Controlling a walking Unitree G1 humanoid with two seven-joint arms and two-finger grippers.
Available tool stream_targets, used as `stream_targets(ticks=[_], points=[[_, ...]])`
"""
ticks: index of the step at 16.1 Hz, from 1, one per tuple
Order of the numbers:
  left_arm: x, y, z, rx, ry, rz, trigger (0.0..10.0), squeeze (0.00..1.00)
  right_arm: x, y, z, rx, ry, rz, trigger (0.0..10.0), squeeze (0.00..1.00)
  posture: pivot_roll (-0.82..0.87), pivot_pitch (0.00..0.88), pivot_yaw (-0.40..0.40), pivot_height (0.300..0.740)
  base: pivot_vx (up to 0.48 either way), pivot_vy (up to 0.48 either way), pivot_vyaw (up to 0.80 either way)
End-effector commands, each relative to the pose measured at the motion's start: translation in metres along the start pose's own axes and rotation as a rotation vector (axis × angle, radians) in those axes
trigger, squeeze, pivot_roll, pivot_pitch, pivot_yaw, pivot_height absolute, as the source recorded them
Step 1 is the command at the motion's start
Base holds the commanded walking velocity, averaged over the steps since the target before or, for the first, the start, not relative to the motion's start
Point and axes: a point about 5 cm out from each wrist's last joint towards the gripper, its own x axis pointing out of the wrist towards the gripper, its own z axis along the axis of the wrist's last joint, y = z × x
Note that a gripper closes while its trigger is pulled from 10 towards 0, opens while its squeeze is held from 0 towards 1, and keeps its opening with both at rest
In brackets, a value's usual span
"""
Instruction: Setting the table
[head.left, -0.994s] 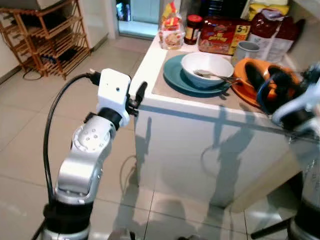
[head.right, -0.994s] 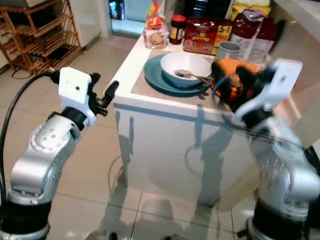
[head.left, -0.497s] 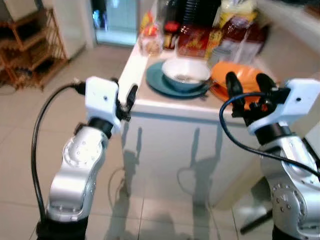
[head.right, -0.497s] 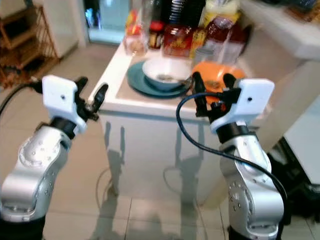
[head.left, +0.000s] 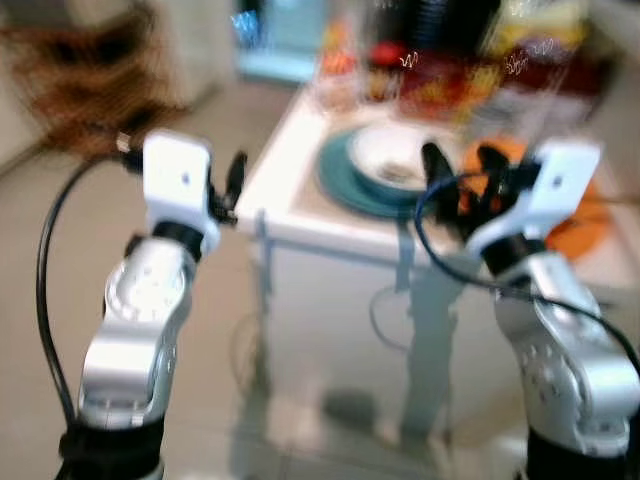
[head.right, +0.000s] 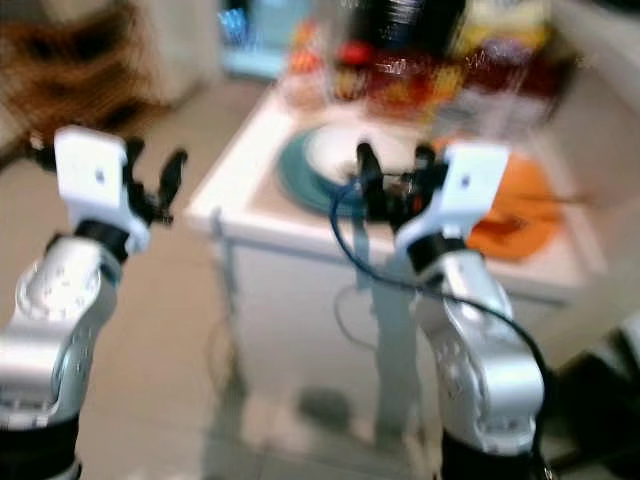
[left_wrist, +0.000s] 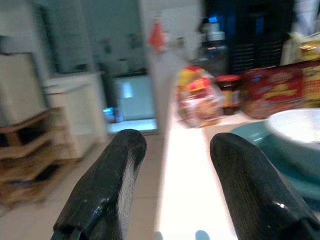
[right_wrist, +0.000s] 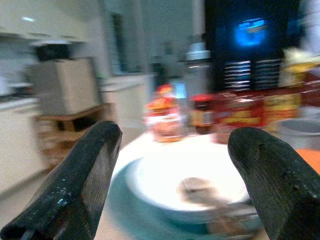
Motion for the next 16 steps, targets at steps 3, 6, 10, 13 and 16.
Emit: stream_targets(ticks=[3,6,10,13,16], points=[[0.000,-0.010,0.006,-0.008,-0.016,-0.031,10.0,0.00,0.001,-0.007,0.009,-0.010,-0.008,-0.005,10.0,0.00,0.04,0.031,-0.078,0.740,0.406,0.000,0.00],[-0.002,-0.007,0.006,-0.006,-0.015,-0.024,10.0,0.00,0.003,-0.005,0.017,-0.018,-0.011,0.023,10.0,0.00,0.04,0.030,-0.079,0.740,0.406,0.000,0.00],[0.003,-0.006,0.009,0.014,-0.019,-0.029,10.0,0.00,0.005,-0.009,0.025,-0.020,-0.011,0.037,10.0,0.00,0.04,0.014,-0.064,0.740,0.383,0.000,0.00],[0.008,-0.006,0.007,-0.028,0.032,-0.075,10.0,0.00,0.009,-0.016,0.030,-0.014,0.001,0.051,10.0,0.00,0.04,0.006,-0.056,0.740,0.000,0.000,0.00],[0.015,0.000,-0.001,-0.080,0.127,-0.076,10.0,0.00,0.020,-0.026,0.021,0.010,0.193,0.089,10.0,0.00,0.03,0.001,-0.027,0.740,0.000,0.000,0.00]])
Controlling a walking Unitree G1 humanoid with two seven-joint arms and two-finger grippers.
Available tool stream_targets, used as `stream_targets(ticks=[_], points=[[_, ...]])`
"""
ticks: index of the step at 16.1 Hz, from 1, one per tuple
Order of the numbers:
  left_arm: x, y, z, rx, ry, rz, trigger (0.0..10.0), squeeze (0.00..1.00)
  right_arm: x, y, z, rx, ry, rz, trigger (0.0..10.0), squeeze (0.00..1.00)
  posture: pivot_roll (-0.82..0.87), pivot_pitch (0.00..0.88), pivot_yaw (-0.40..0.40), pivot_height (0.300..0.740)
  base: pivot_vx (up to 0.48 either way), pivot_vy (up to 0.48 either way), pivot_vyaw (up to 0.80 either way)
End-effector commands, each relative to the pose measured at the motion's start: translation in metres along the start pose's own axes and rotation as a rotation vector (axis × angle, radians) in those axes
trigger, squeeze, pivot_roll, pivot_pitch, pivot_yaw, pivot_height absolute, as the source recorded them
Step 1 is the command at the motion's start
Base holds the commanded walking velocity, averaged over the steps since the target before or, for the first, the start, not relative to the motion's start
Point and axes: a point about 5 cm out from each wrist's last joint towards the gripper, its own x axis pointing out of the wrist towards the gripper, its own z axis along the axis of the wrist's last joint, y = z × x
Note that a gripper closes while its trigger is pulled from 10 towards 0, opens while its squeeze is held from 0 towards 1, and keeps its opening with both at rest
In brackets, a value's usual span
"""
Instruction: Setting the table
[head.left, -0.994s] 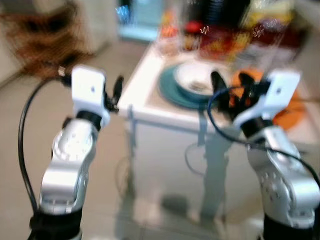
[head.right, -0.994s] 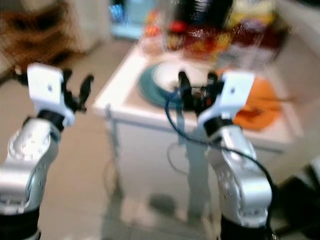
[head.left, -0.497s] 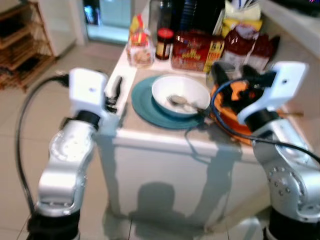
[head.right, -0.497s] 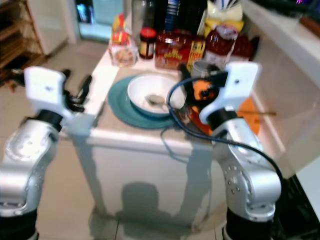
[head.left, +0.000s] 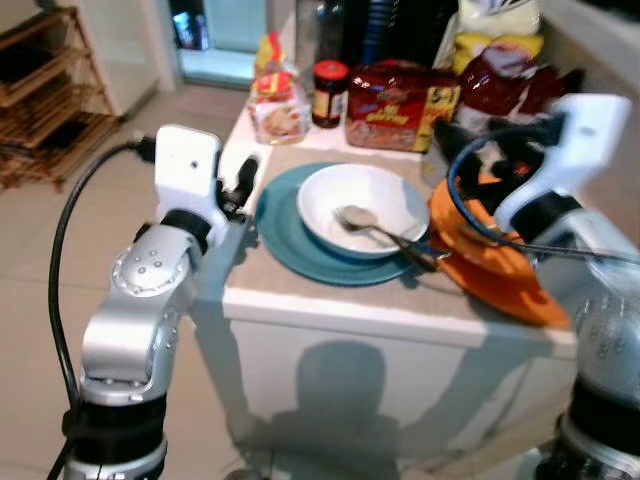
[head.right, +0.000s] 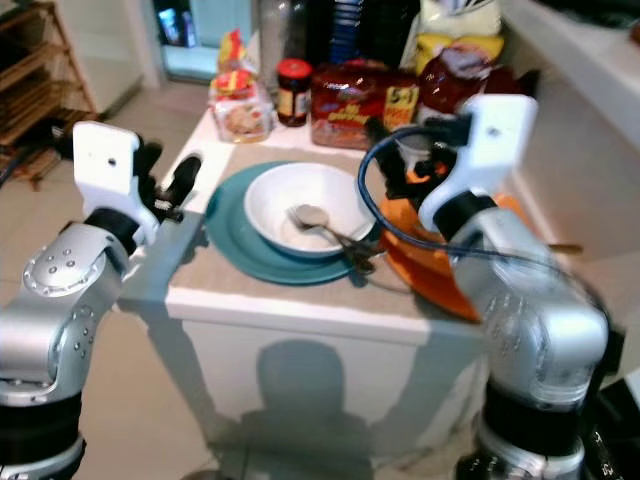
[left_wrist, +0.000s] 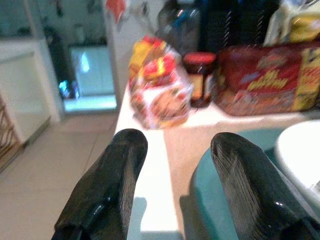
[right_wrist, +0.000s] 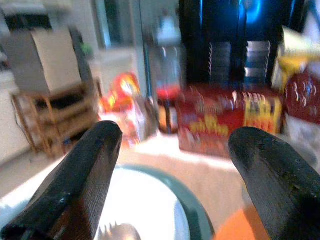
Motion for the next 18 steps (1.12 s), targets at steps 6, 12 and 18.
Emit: stream_targets(ticks=[6,12,18], points=[[0.007,-0.006,0.009,0.041,0.008,-0.084,10.0,0.00,0.066,-0.030,0.021,-0.002,0.283,0.191,10.0,1.00,0.03,0.004,-0.032,0.740,0.000,0.000,0.00],[-0.001,-0.003,0.001,0.041,0.052,-0.066,10.0,0.00,0.082,-0.057,0.000,0.029,0.646,0.289,10.0,0.00,0.05,0.011,-0.086,0.740,0.000,0.000,0.00],[-0.006,-0.009,-0.009,-0.005,0.127,-0.141,10.0,0.00,0.086,-0.055,-0.016,0.144,0.706,0.327,10.0,0.00,0.05,0.024,-0.100,0.740,0.000,0.000,0.00]])
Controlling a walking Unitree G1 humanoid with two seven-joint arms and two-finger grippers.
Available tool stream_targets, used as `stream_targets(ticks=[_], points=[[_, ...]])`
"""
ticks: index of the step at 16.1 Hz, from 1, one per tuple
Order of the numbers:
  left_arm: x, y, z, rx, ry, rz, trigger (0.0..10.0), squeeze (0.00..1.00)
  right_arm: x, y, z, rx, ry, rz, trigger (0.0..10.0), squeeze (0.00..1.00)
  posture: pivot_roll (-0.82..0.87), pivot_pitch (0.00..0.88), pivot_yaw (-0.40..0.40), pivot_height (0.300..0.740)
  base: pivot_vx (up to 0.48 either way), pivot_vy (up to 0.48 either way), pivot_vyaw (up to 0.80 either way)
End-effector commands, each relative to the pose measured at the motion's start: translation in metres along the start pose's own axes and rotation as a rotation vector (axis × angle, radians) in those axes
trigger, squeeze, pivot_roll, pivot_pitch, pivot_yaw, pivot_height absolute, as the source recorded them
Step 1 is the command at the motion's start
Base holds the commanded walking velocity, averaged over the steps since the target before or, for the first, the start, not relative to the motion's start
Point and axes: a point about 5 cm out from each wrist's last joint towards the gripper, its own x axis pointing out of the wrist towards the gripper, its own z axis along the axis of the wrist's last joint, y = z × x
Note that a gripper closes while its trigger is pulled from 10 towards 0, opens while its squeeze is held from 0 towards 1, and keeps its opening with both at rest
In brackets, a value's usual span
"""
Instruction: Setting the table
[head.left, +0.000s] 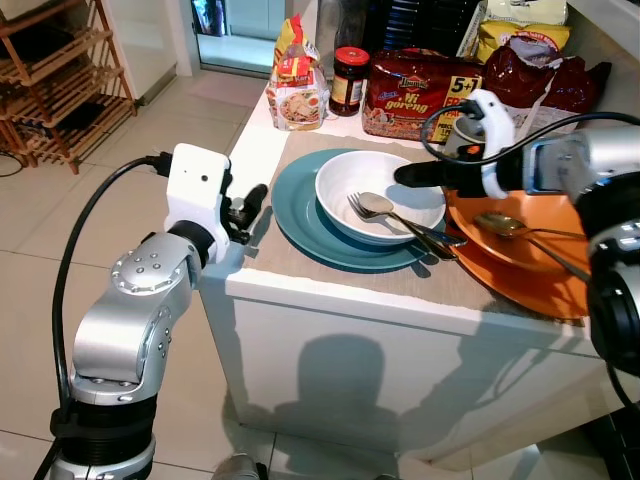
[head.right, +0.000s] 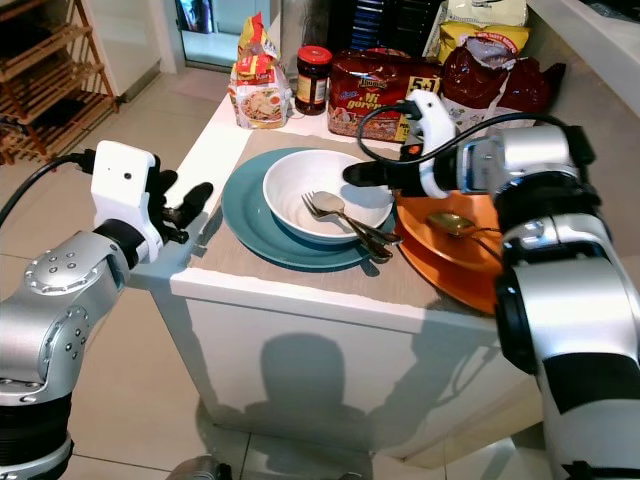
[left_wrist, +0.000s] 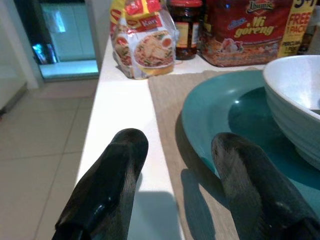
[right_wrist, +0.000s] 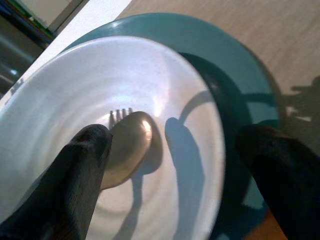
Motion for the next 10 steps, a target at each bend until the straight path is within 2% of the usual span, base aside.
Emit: stream_targets(ticks=[1,2,3,10], points=[[-0.002,-0.004,0.000,-0.009,0.007,-0.022,10.0,0.00,-0.001,-0.002,0.000,-0.006,0.006,-0.012,9.3,0.00,0.05,0.025,-0.100,0.740,0.000,0.000,0.00],[0.000,-0.005,0.000,-0.021,0.011,-0.021,10.0,0.00,0.005,-0.001,-0.003,0.007,0.019,-0.009,1.2,0.00,0.05,0.025,-0.100,0.740,0.000,0.000,0.00],[0.000,-0.005,0.000,-0.025,0.013,-0.023,10.0,0.00,0.007,-0.001,-0.004,0.015,0.026,-0.010,0.0,0.00,0.05,0.026,-0.103,0.740,0.000,0.000,0.00],[0.002,0.001,0.000,-0.026,0.047,-0.006,10.0,0.00,0.009,-0.002,-0.006,0.018,0.038,-0.023,0.0,0.00,0.05,0.025,-0.101,0.740,0.000,0.000,0.00]])
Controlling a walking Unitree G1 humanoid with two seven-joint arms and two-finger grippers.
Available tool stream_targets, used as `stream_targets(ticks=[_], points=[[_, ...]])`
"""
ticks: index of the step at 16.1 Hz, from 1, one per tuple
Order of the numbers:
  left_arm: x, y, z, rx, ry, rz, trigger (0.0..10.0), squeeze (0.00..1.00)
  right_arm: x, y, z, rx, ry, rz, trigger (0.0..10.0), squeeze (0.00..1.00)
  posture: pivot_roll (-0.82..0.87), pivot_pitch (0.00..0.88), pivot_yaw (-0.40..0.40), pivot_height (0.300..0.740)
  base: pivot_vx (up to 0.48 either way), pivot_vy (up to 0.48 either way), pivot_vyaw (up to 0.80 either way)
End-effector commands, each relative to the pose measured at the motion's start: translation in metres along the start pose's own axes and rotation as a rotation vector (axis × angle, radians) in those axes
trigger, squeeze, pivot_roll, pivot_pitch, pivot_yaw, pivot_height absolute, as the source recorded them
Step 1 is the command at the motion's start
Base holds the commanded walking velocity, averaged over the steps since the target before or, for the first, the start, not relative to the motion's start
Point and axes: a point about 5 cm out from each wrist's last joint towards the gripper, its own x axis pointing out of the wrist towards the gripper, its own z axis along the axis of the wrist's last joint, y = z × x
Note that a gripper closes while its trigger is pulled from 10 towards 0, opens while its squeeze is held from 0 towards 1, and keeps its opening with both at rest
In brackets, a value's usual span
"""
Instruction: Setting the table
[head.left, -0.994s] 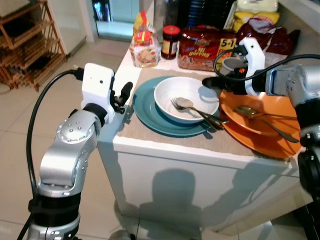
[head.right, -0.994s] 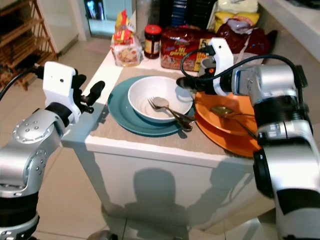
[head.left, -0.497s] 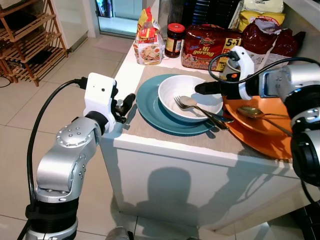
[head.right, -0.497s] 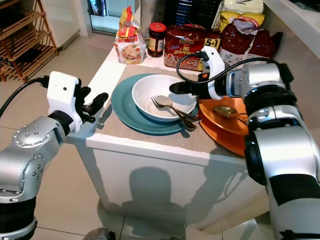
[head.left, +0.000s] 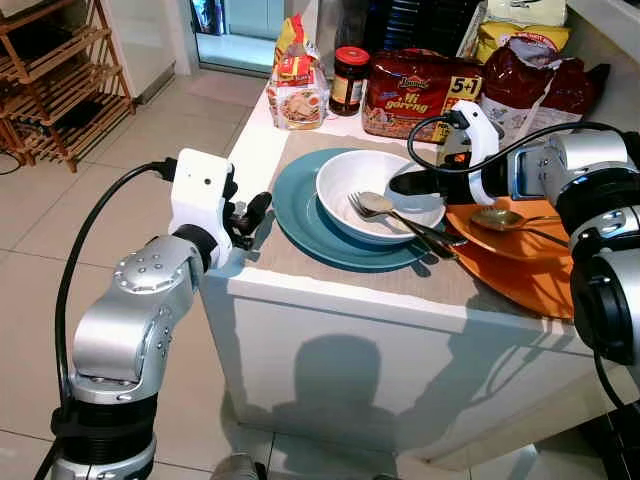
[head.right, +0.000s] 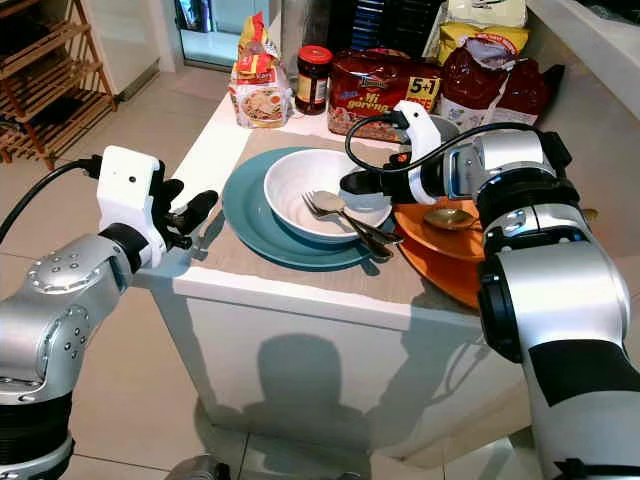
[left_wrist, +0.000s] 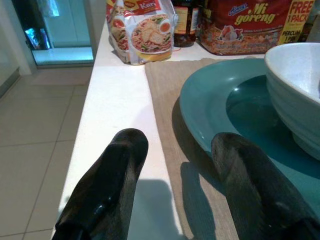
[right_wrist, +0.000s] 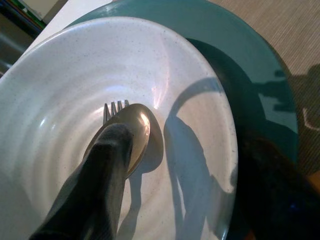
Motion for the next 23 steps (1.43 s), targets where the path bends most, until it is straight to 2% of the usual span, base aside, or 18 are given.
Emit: stream_targets(ticks=[1,4,7,8,9,11,13,16,18,20,23], points=[[0.002,0.000,0.004,-0.001,0.001,-0.003,10.0,0.00,-0.002,-0.001,0.000,0.006,0.005,-0.010,0.0,0.00,0.05,0.025,-0.101,0.740,0.000,0.000,0.00],[0.002,0.000,0.004,-0.004,0.008,-0.001,10.0,0.00,-0.001,-0.002,-0.001,0.008,0.009,-0.007,0.0,0.00,0.06,0.021,-0.093,0.740,0.000,0.000,0.00],[0.006,0.008,0.000,-0.042,0.056,0.064,10.0,0.00,-0.001,-0.002,-0.001,0.010,0.008,-0.005,0.0,0.00,0.06,0.021,-0.093,0.740,0.000,0.000,0.00],[0.008,0.009,-0.001,-0.082,0.058,0.059,10.0,0.54,-0.001,-0.002,-0.001,0.011,0.007,-0.003,0.0,0.00,0.06,0.021,-0.095,0.740,0.000,0.000,0.00],[0.011,0.010,0.002,-0.131,0.037,0.059,10.0,1.00,-0.001,-0.001,-0.001,0.012,0.006,-0.003,0.0,0.00,0.06,0.021,-0.095,0.740,0.000,0.000,0.00],[0.017,0.012,0.006,-0.197,0.030,0.048,10.0,1.00,-0.001,-0.001,-0.001,0.015,0.003,-0.002,0.0,0.00,0.06,0.018,-0.092,0.740,0.000,0.000,0.00],[0.020,0.011,0.002,-0.279,0.096,0.005,10.0,1.00,-0.001,-0.002,-0.002,0.020,0.001,0.002,0.0,0.00,0.06,0.015,-0.089,0.740,0.000,0.000,0.00],[0.023,0.013,-0.008,-0.379,0.194,0.018,10.0,1.00,-0.002,-0.003,-0.002,0.025,0.000,0.004,0.0,0.00,0.06,0.008,-0.082,0.740,0.000,0.000,0.00],[0.025,0.013,-0.010,-0.430,0.215,0.018,10.0,1.00,-0.003,-0.003,-0.002,0.029,-0.004,0.004,0.0,0.00,0.05,0.000,-0.078,0.740,0.000,0.000,0.00],[0.030,0.011,-0.007,-0.532,0.211,-0.014,10.0,1.00,-0.005,-0.005,-0.003,0.035,-0.009,0.000,0.0,0.00,0.05,0.000,-0.074,0.740,0.000,0.000,0.00],[0.035,0.011,0.004,-0.546,0.157,-0.048,10.0,1.00,-0.006,-0.006,-0.002,0.036,-0.013,-0.005,0.0,0.00,0.04,0.000,-0.070,0.740,0.000,0.000,0.00]])
